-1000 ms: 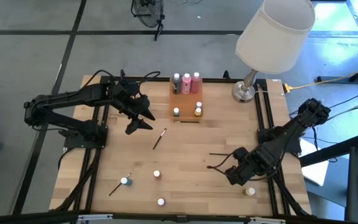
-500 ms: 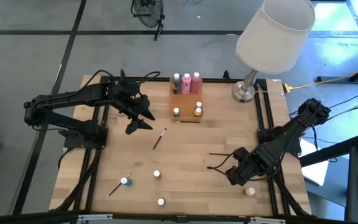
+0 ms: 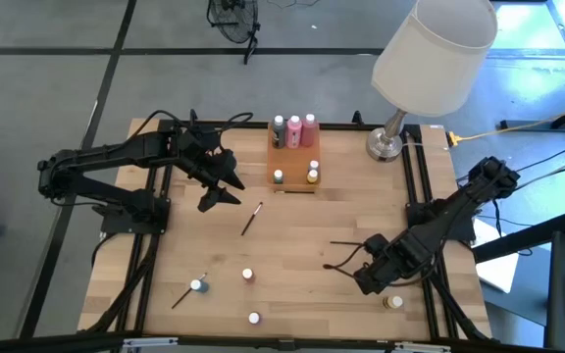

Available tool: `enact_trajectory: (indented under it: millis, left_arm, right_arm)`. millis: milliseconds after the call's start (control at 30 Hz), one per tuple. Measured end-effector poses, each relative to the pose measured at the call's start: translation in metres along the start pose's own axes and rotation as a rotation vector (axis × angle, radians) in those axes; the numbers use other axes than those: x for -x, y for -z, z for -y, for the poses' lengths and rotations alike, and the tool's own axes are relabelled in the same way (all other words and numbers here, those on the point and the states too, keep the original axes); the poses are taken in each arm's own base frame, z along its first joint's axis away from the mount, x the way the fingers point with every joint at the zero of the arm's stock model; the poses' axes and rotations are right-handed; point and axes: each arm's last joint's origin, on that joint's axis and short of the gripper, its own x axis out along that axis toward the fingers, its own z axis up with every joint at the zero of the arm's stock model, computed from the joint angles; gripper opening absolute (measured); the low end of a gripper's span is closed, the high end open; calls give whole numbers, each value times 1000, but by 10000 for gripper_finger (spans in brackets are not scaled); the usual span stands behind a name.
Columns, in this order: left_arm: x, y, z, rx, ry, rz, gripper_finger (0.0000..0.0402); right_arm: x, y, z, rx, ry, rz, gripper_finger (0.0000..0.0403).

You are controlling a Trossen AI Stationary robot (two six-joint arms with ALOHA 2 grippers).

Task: Pick & Place Paint Supplies
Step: Put the yellow paint bottle into the orange bin

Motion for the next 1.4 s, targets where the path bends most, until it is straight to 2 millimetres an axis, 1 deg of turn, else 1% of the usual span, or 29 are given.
enact_trajectory:
  millis: [133,267,567,700,1067,1200,1400]
  left_arm:
    - [0,0,0,1,0,0,226]
    - [0,0,0,24,0,0,226]
    - [0,1,0,54,2,-8,226]
    - [0,2,0,68,2,-15,226]
    - [0,2,1,83,4,-15,226]
    - [-2,2,5,69,21,-23,226]
    - [-5,3,13,45,46,-36,226]
  right_arm:
    - [0,-1,4,6,40,21,366]
    - [0,-2,4,-58,40,27,366]
    - [0,-2,4,-63,33,45,366]
    - [0,-2,5,-96,44,49,366]
    - [0,-3,4,-88,31,72,366]
    - [0,-3,5,-83,32,85,366]
    - [-8,-4,6,-91,39,59,366]
